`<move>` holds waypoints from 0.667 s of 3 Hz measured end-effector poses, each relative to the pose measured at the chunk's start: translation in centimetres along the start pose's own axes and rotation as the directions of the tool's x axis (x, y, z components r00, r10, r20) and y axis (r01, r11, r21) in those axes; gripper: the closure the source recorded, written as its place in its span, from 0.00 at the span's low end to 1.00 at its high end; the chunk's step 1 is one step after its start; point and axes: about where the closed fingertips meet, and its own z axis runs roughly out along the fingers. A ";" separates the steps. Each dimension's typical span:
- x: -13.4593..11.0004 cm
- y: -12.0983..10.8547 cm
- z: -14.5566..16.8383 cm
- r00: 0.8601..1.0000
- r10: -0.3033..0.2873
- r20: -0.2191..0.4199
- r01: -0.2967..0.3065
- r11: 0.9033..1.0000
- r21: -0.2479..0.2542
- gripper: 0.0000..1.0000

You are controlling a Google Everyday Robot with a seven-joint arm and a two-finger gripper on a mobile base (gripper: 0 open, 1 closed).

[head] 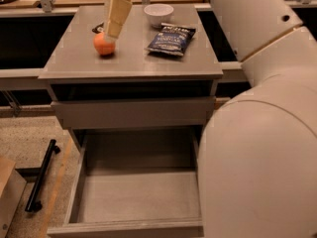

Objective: Place orange into middle drawer

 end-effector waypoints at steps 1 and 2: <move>0.1 0.0 0.0 1.000 0.001 -0.001 -0.001 1.000 0.000 0.00; 0.5 0.2 1.5 0.999 0.045 0.000 -0.045 0.999 0.008 0.00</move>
Offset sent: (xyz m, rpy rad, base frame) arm 0.0034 0.0107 -0.0409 0.0435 0.0573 -0.1101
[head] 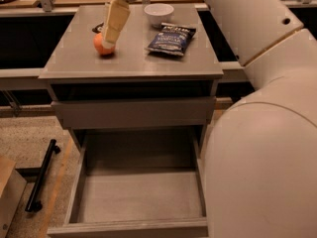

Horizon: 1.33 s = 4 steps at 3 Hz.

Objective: Place orange into middle drawer

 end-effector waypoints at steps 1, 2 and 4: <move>1.8 -0.1 3.3 0.996 0.083 0.030 -0.084 0.996 0.012 0.00; 3.6 -1.2 6.3 0.986 0.149 0.068 -0.152 0.988 0.038 0.00; 5.5 -4.8 11.8 0.957 0.239 0.162 -0.252 0.965 0.069 0.00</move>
Offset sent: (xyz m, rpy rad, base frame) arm 0.0723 0.0166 -0.0897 0.1969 0.0965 -0.1756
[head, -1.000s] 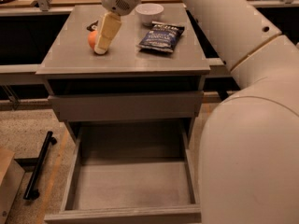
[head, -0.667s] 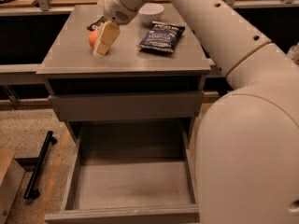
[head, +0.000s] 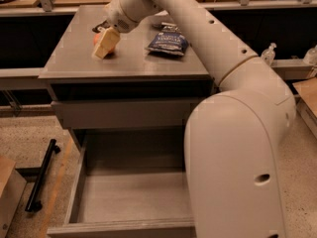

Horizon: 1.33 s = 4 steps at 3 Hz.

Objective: Place orange into middle drawer

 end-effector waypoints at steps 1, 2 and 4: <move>0.9 -1.6 2.4 0.996 0.070 0.046 -0.071 0.997 0.015 0.00; 1.1 -1.8 2.8 0.996 0.077 0.050 -0.078 0.997 0.015 0.00; 2.1 -1.7 4.4 0.981 0.165 0.102 -0.169 0.985 0.034 0.00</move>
Offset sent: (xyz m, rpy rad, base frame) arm 0.0224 0.0104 -0.0142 0.0628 0.0351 -0.0358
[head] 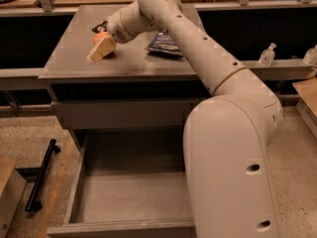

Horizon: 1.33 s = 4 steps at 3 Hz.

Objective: Place orange into middle drawer

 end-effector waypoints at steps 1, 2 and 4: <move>-0.2 -1.1 1.8 0.998 0.032 0.054 -0.034 0.998 0.048 0.00; 0.6 -1.8 3.6 0.994 0.072 0.085 -0.079 0.994 0.075 0.00; 3.5 -3.0 4.9 0.986 0.141 0.086 -0.151 0.980 0.130 0.41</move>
Offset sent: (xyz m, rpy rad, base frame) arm 0.0468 0.0247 -0.0337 0.1662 0.0053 -0.1453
